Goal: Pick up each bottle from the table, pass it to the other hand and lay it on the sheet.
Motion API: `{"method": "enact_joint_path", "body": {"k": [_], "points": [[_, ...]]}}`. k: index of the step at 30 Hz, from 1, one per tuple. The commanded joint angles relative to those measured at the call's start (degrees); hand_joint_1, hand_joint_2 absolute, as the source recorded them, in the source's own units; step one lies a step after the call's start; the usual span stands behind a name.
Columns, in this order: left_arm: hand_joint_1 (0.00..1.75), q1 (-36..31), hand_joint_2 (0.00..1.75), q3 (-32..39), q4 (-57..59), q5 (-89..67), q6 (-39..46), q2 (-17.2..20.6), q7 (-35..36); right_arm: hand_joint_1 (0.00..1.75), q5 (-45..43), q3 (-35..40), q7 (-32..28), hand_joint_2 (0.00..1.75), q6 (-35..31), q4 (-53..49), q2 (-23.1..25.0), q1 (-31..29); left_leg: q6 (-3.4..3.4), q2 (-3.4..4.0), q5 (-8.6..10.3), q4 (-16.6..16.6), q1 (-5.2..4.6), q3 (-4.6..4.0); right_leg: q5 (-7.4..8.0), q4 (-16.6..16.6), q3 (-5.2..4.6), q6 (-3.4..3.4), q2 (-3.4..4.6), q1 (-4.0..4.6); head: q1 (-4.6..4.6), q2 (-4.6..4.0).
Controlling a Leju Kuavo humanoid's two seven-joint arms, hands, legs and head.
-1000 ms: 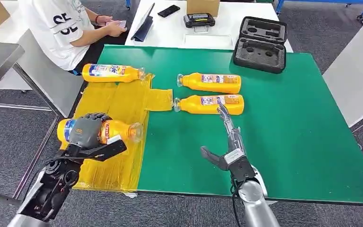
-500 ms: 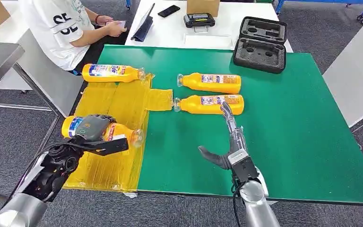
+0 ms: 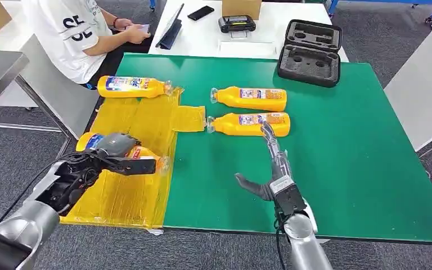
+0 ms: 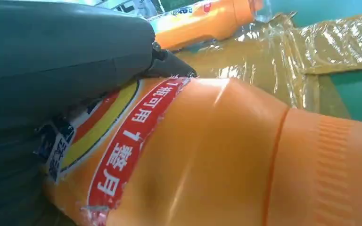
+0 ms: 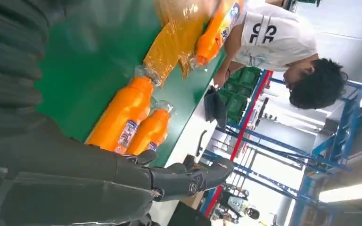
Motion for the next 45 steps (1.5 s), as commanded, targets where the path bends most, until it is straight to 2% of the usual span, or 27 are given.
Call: {"method": "enact_joint_path", "body": {"k": [1, 7, 9, 19, 21, 25, 26, 28, 31, 45], "points": [[1.55, -9.6, 1.75, -7.5, 13.0, 0.5, -1.9, -0.4, -0.7, 0.00, -0.2, -0.1, 0.0, 1.75, 0.2, 5.9, 0.2, -3.0, -0.06, -0.05, -0.14, 0.0, 0.06, 0.30, -0.14, 0.0, 0.33, -0.07, -0.03, 0.07, 0.00, 0.00], [1.59, -10.4, 1.75, -8.3, 14.1, 2.0, -2.0, 0.4, -0.7, 0.00, -0.3, 0.6, -0.1, 1.75, 0.3, 7.6, 0.1, -3.8, -0.06, 0.01, -0.10, 0.0, 0.05, 0.21, -0.09, 0.0, 0.23, -0.07, 0.02, 0.06, 0.00, 0.00], [1.52, -10.6, 1.75, -8.8, 15.2, 2.3, -2.2, 0.6, -0.8, 0.00, -0.4, 0.9, -0.1, 1.75, 0.3, 8.6, 0.2, -4.2, -0.05, 0.04, -0.07, 0.0, 0.05, 0.15, -0.05, 0.0, 0.17, -0.05, 0.04, 0.05, 0.00, 0.00], [1.47, -11.5, 1.75, -9.6, 18.9, 4.4, -3.0, -0.8, -1.5, 0.00, -0.9, 2.2, -0.4, 1.75, 0.0, 11.7, -0.1, -4.8, -0.07, -0.02, -0.15, 0.0, 0.09, 0.35, -0.14, 0.0, 0.40, -0.08, -0.01, 0.10, 0.00, 0.00], [1.40, -11.9, 1.75, -10.3, 20.5, 5.1, -3.9, -1.0, -3.2, 0.00, -1.0, 2.4, -0.7, 1.75, -0.3, 12.3, -0.2, -4.8, -0.07, -0.03, -0.12, 0.0, 0.07, 0.35, -0.13, 0.0, 0.38, -0.07, -0.02, 0.07, 0.00, 0.00], [1.10, -12.8, 1.75, -10.7, 21.5, 5.5, -4.3, -1.6, -3.8, 0.00, -1.1, 2.2, -0.8, 1.75, -0.5, 12.1, -0.5, -4.4, -0.05, -0.02, -0.09, 0.0, 0.05, 0.29, -0.09, 0.0, 0.32, -0.06, -0.01, 0.06, 0.00, 0.00], [0.93, -13.3, 1.75, -10.9, 21.9, 5.6, -4.6, -1.8, -3.9, 0.00, -1.1, 2.2, -0.9, 1.75, -0.6, 12.1, -0.6, -4.2, -0.04, -0.06, -0.05, 0.0, 0.03, 0.17, -0.07, 0.0, 0.21, -0.04, -0.05, 0.03, -0.02, 0.00], [0.23, -13.7, 1.75, -11.1, 22.5, 5.7, -4.8, -2.2, -4.0, 0.00, -1.1, 2.1, -0.9, 1.75, -0.6, 12.2, -0.6, -4.1, -0.04, -0.10, -0.05, 0.0, 0.06, 0.18, -0.08, 0.0, 0.24, -0.05, -0.10, 0.06, 0.00, 0.00], [0.00, -14.1, 1.75, -11.5, 23.6, 6.0, -4.5, -2.8, -4.1, 0.00, -1.1, 2.0, -0.9, 1.75, -0.7, 12.6, -0.5, -4.2, -0.06, -0.12, -0.10, 0.0, 0.06, 0.31, -0.13, 0.0, 0.37, -0.07, -0.11, 0.07, 0.00, 0.00], [0.00, -14.5, 1.75, -13.6, 25.3, 7.2, -3.9, -3.5, -4.3, 0.00, -1.1, 1.8, -0.9, 1.75, -1.0, 12.3, -0.6, -4.1, -0.06, -0.05, -0.13, 0.0, 0.04, 0.36, -0.14, 0.0, 0.39, -0.07, -0.04, 0.04, 0.00, 0.00]]}}
